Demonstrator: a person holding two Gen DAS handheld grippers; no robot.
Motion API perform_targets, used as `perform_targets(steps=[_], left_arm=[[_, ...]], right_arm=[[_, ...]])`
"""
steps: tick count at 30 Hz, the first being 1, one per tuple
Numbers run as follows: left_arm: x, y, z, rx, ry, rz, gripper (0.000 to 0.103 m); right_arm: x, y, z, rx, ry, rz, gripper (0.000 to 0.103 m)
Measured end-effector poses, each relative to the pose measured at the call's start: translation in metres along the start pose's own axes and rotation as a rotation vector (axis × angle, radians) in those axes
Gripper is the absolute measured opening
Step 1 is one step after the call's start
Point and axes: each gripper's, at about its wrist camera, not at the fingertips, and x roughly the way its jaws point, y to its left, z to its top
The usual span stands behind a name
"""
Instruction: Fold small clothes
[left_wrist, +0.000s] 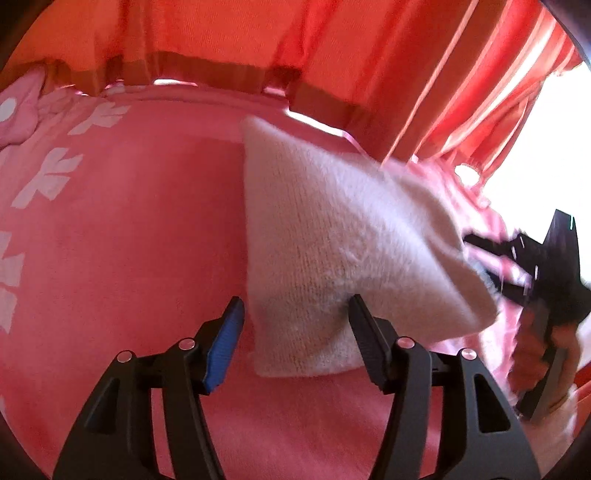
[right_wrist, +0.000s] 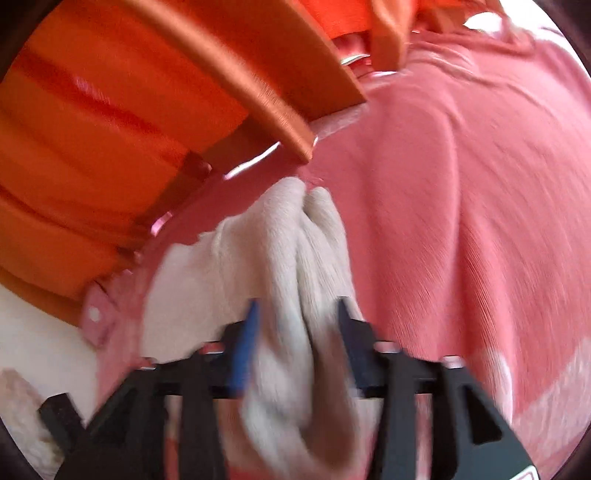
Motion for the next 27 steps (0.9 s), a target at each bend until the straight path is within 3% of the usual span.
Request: perform_targets(steps=[3,6,7,8,10,14,19,24,27], left_arm=[[-0.028,0.025,0.013,-0.064,-0.079,0.025,0.064],[-0.045,0.051,0.022,-0.134,-0.119,0.083,0.066],[-0.049,0.059,0.024,-0.154,-0.127,0.098,0.066],[-0.054,0.066,0.025,-0.176,-0.136,0.112,0.066],[-0.067,0.084,0.028,-0.225,-0.166,0.128,0.066],[-0.095,0.127,0.034,-0.354,-0.242,0.176,0.070],[-0.136,0.182,0.030,-0.533,-0.354,0.314,0.070],[-0.157,0.212,0.025,-0.587,-0.398,0.402,0.071],[-0.158,0.224,0.024,-0.609,-0.394,0.401,0.071]], right_arm=[[-0.010,-0.005,-0.023,0.003,0.037,0.029,0.065],[0.003,0.011,-0.035,-0.039,0.094,-0.014,0.064],[0.007,0.020,-0.038,-0.063,0.096,-0.039,0.039],[0.011,0.034,-0.038,-0.099,0.087,-0.072,0.020],[0.011,0.068,-0.038,-0.171,0.055,-0.081,0.019],[0.011,0.200,-0.059,-0.512,-0.020,-0.095,0.018],[0.060,0.320,-0.128,-0.771,0.107,0.052,0.016],[0.136,0.361,-0.200,-0.842,0.322,0.088,0.015],[0.157,0.366,-0.218,-0.843,0.374,0.081,0.015]])
